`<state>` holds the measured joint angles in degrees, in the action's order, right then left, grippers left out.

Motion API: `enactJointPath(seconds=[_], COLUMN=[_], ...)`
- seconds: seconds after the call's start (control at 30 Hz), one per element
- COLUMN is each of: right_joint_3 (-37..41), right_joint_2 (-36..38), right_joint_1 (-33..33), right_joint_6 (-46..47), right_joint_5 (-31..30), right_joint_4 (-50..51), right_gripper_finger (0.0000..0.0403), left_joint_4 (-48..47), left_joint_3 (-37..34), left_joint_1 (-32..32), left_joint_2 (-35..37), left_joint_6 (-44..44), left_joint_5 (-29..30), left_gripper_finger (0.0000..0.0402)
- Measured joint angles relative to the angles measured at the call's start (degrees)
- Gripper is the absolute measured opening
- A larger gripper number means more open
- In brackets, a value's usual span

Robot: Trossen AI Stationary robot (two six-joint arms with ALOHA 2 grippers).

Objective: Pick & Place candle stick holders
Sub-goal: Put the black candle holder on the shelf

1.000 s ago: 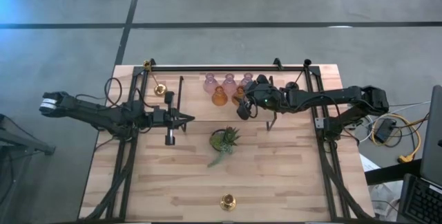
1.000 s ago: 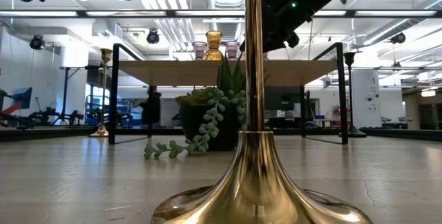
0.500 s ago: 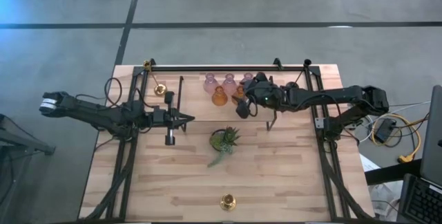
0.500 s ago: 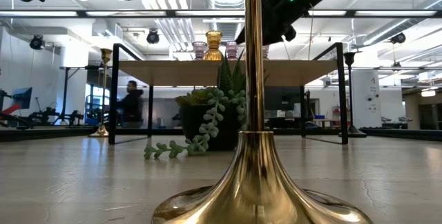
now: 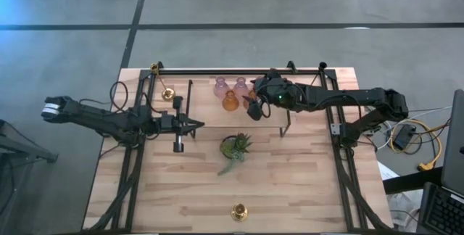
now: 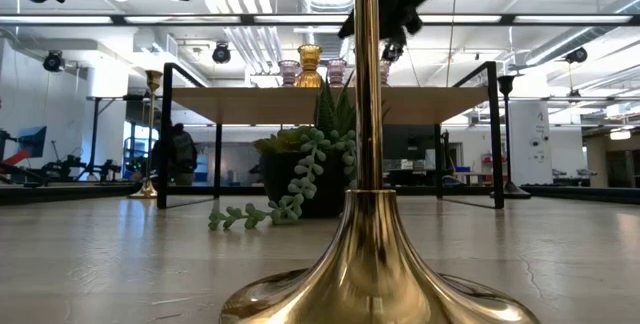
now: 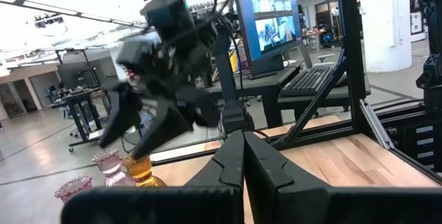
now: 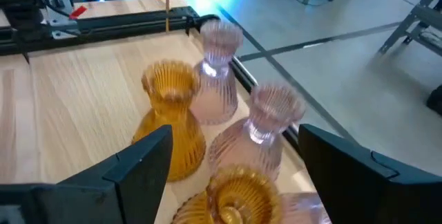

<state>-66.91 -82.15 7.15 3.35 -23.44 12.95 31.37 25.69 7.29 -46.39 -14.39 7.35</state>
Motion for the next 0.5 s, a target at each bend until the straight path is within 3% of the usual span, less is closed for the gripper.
enactJointPath(seconds=[0.13, 0.27, 0.37, 0.5], right_joint_3=[-6.9, -14.7, -19.9, -25.9], right_joint_2=[0.0, 0.0, 0.0, 0.0], right_joint_1=[-0.6, -1.6, -3.2, -6.0], right_joint_6=[-2.7, -5.3, -6.8, -7.8], right_joint_5=[0.7, 7.8, 12.3, 12.6], right_joint_4=[7.5, 15.7, 21.3, 28.6], right_gripper_finger=[0.0298, 0.0281, 0.0257, 0.0211], left_joint_4=[0.0, -0.1, -0.3, -0.3], left_joint_3=[0.0, 0.0, 0.0, 0.0], left_joint_1=[0.0, 0.0, 0.0, 0.0], left_joint_2=[0.1, 0.2, 0.3, 0.5], left_joint_6=[0.0, 0.0, 0.0, -0.2], left_joint_5=[0.0, 0.0, 0.0, 0.0], left_gripper_finger=[0.0007, 0.0007, 0.0007, 0.0007])
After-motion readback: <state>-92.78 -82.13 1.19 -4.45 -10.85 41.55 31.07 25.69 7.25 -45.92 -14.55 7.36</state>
